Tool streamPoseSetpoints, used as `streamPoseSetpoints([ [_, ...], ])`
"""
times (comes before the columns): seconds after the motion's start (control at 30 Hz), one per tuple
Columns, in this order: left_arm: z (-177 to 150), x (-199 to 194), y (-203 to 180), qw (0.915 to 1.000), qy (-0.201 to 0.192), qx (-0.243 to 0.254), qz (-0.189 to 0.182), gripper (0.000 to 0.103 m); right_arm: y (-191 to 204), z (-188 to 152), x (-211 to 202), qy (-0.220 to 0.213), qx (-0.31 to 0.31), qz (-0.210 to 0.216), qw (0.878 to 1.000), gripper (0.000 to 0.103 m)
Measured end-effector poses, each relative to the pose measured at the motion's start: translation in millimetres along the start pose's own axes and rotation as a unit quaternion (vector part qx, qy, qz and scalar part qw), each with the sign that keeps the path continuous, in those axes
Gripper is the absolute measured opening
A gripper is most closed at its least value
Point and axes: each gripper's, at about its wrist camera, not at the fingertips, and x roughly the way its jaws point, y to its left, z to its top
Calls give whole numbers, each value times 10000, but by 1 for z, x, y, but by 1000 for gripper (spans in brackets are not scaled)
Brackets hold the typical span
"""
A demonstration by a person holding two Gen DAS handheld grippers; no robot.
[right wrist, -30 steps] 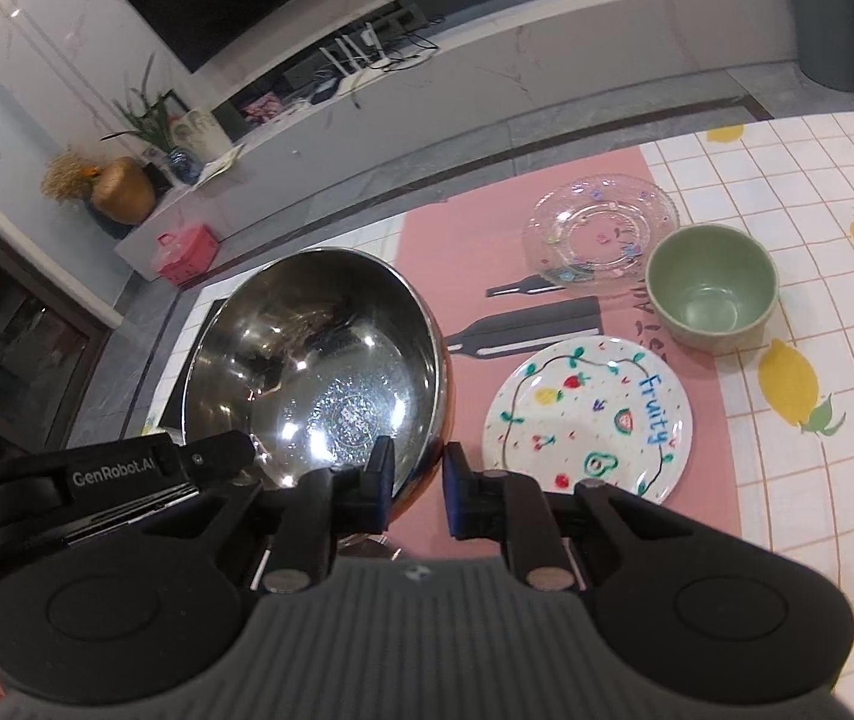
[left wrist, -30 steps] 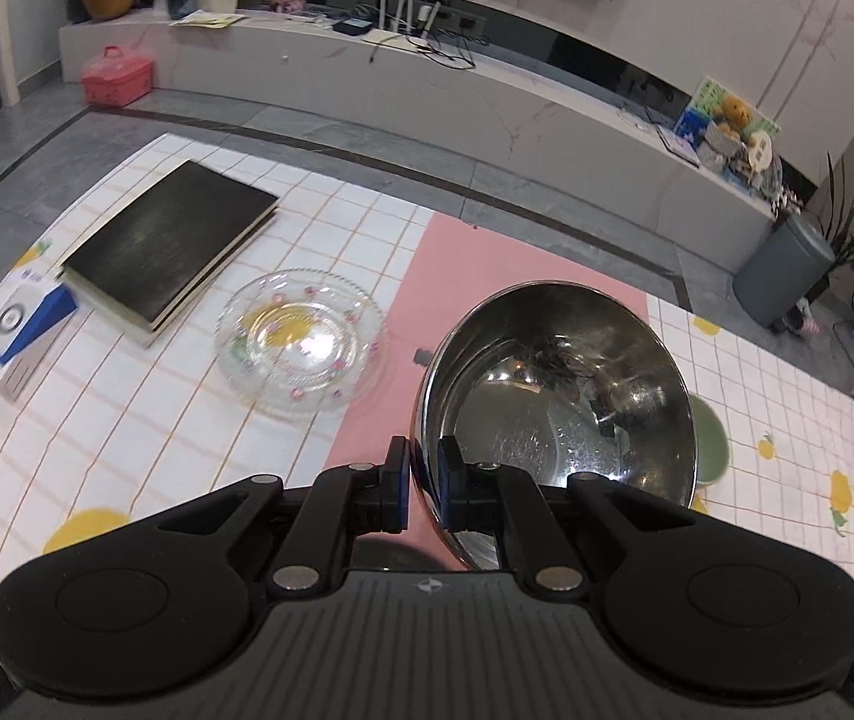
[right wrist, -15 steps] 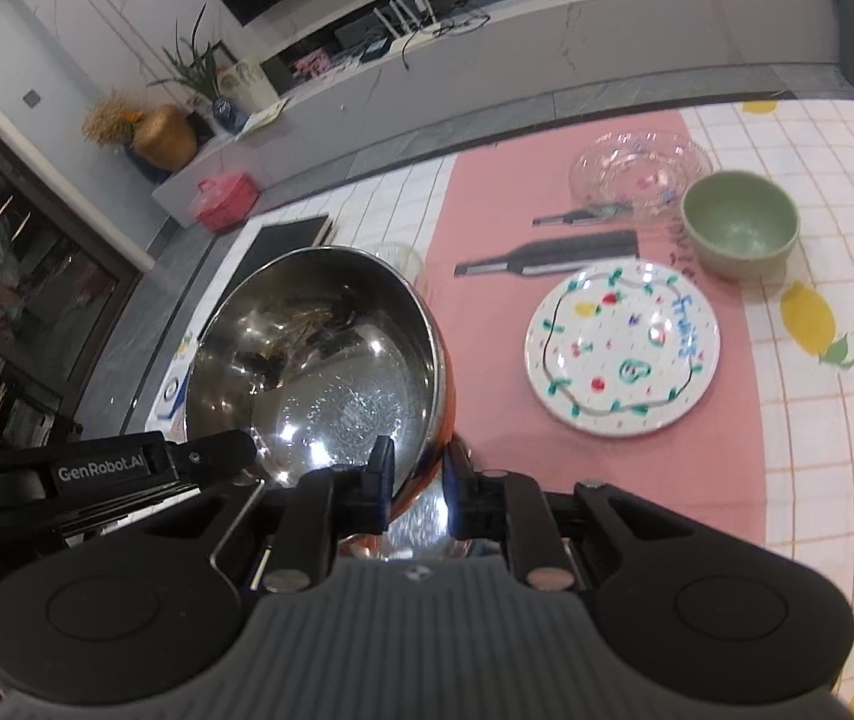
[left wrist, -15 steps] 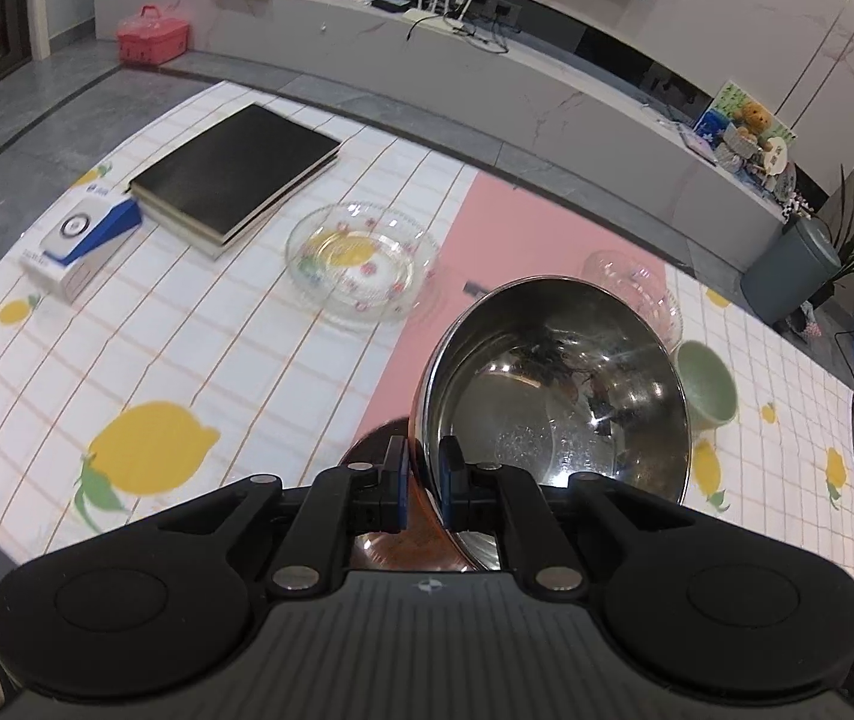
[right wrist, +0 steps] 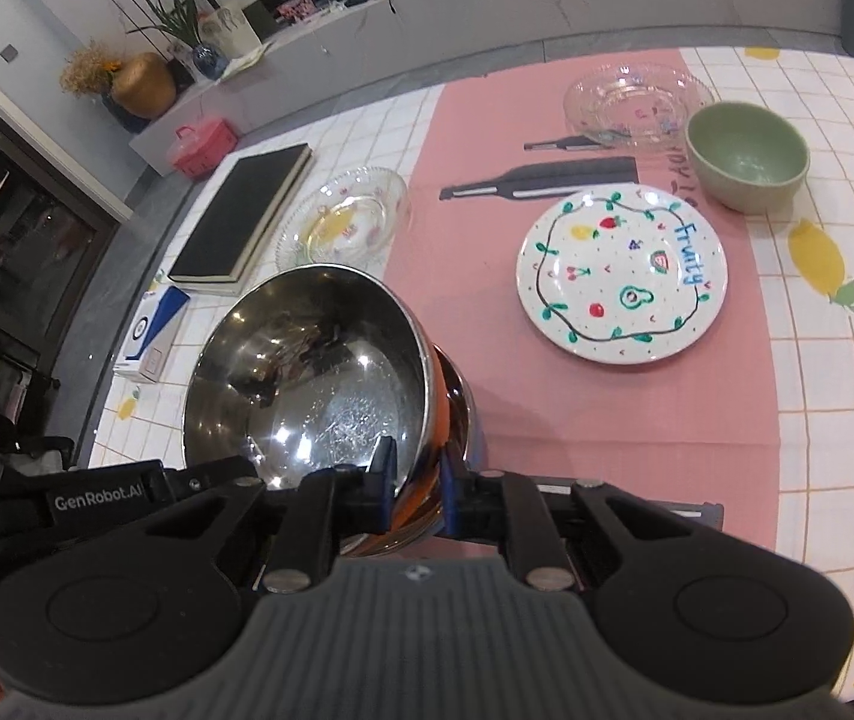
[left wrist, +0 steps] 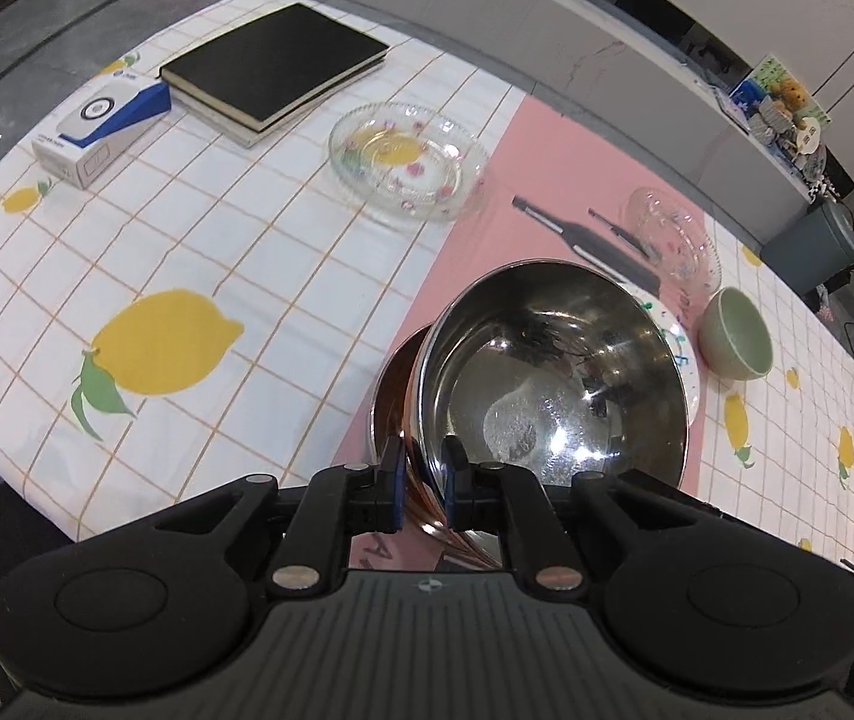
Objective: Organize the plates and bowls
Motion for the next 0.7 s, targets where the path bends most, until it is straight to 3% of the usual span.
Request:
streamPoseSetpoints([
  [0.27, 0, 12, 5, 9996, 257, -107, -12, 14, 0, 1, 8, 73, -25, -106, 9999, 13],
  [0.7, -1, 25, 2, 9986, 442, 174, 238, 19, 5, 5, 25, 230, -268, -300, 9989, 12],
])
